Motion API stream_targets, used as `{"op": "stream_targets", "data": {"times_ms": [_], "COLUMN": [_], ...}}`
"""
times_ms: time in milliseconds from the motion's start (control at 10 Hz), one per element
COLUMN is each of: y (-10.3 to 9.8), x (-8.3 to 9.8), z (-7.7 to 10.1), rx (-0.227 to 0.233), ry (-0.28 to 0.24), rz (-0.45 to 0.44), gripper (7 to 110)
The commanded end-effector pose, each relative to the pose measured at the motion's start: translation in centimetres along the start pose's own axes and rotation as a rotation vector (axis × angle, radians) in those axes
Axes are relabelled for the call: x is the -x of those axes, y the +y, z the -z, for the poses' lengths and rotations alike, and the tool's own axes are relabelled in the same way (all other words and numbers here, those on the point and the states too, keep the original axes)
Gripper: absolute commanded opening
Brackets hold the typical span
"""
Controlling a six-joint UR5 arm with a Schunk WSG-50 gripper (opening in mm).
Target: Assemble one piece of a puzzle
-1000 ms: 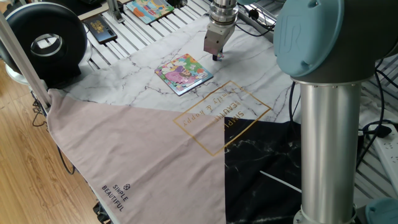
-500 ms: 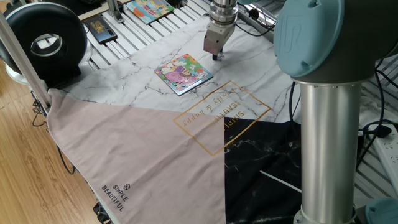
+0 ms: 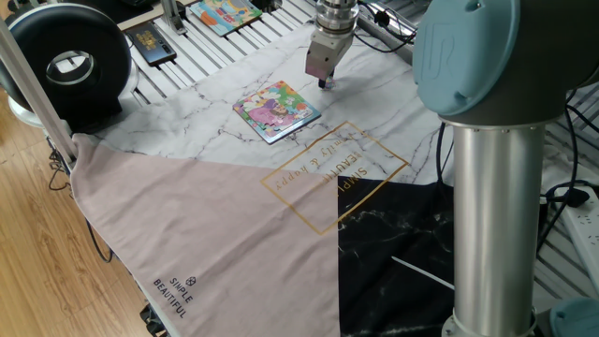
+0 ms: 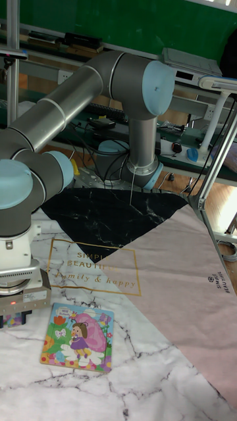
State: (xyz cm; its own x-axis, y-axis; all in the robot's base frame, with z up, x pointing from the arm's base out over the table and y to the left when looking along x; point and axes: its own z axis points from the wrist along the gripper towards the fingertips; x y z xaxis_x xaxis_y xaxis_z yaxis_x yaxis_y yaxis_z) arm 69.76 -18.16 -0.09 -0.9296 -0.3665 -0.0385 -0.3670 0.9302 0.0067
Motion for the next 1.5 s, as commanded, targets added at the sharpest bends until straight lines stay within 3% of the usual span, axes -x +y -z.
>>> {"op": "stream_targets", "data": {"times_ms": [0,200,400,500,800,1000,1200,1400], "y": [0.0,-0.1,2.1,2.9,4.6,6.9,9.2,10.5], "x": [1.3,2.1,2.6,3.0,4.2,4.5,4.6,4.3], "z": [1.8,2.4,2.8,3.4,4.8,4.5,3.7,4.1], "rx": [-0.001,-0.029,0.031,0.037,0.004,0.016,0.062,0.05], "ry": [-0.013,-0.015,-0.027,-0.032,-0.012,-0.012,-0.031,-0.004], "rz": [0.025,0.097,0.137,0.145,0.221,0.298,0.37,0.418], "gripper": [7,7,7,7,7,7,7,7]}}
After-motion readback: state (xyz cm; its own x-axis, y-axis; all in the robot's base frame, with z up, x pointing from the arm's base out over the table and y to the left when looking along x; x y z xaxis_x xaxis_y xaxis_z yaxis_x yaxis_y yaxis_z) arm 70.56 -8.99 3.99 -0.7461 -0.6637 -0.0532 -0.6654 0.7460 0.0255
